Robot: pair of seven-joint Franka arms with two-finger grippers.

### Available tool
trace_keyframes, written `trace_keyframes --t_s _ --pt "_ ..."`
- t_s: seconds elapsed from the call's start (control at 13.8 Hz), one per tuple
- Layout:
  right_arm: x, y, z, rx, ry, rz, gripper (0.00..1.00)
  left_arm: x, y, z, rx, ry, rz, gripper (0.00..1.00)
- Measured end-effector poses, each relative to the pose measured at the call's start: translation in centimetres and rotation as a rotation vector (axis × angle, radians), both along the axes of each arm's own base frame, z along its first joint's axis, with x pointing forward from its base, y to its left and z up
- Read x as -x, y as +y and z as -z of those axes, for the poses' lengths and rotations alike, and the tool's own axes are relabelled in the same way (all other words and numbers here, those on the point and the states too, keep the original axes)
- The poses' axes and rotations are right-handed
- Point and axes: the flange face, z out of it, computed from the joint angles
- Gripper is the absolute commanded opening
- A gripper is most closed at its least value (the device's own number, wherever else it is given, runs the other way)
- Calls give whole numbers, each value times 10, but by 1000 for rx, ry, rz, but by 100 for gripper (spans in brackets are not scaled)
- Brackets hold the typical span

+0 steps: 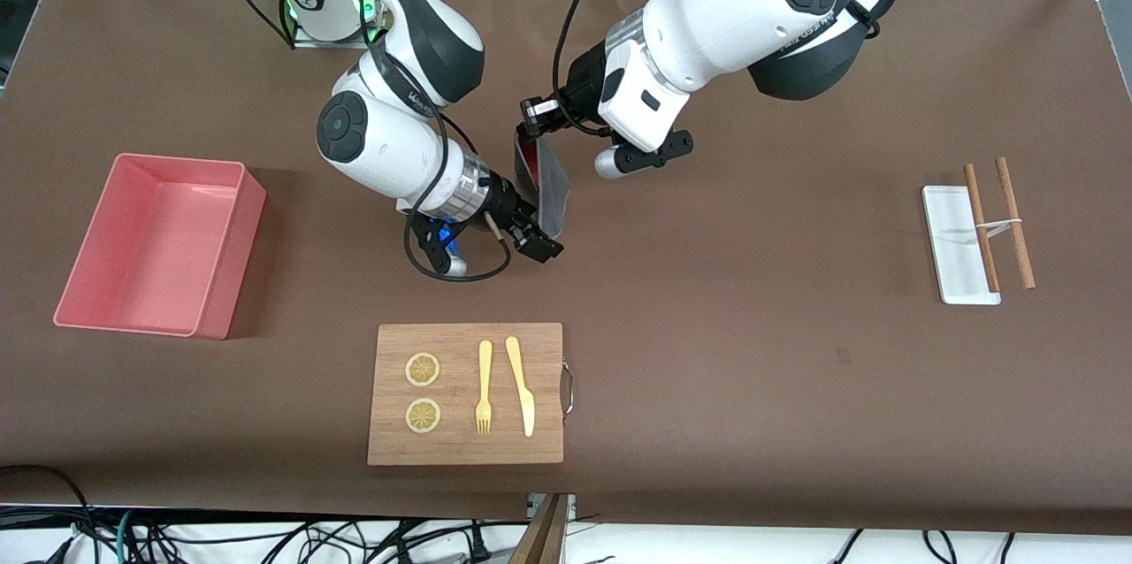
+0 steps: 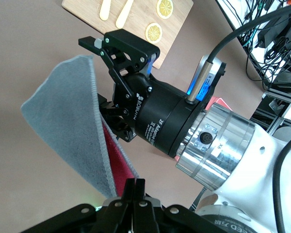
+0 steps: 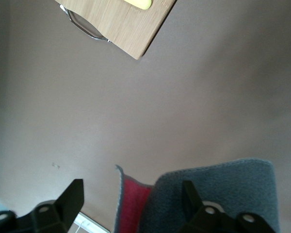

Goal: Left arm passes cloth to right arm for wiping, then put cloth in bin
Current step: 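Grasp the hanging cloth with the right gripper below the left gripper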

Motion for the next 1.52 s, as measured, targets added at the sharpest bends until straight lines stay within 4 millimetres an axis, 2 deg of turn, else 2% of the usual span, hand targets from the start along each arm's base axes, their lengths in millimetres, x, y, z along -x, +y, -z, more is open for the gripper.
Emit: trace_keyframes --t_s 0.22,0.51,0.65,0.94,1.01,1.09,1.16,1.23,1.3,1.38,1.45,1.52 --pt "0 0 0 0 -1 -1 8 0 0 0 0 0 0 0" --pt "4 5 -1 -4 -1 -10 10 0 0 0 0 0 0 0" --pt "6 9 -2 -7 -1 -16 0 0 0 0 0 -1 0 0" --pt "8 11 -3 -9 -13 -38 0 0 0 0 1 -1 0 0" --pt "8 12 -3 -10 -15 -41 0 0 0 0 1 -1 0 12" --pt "8 12 -4 -10 -16 -43 0 0 0 0 1 -1 0 33" --pt "8 12 -4 -10 -17 -43 0 0 0 -1 1 -1 0 18" --pt "7 11 -4 -10 -17 -43 0 0 0 -1 1 -1 -1 17" --pt "7 11 -4 -10 -18 -42 0 0 0 -1 1 -1 -1 26" --pt "7 11 -4 -11 -18 -42 0 0 0 -1 1 -2 -1 69" --pt "6 10 -4 -11 -19 -43 0 -1 0 -1 2 -2 -1 100" --pt "6 9 -4 -11 -20 -43 0 -1 1 -1 2 -2 -1 100"
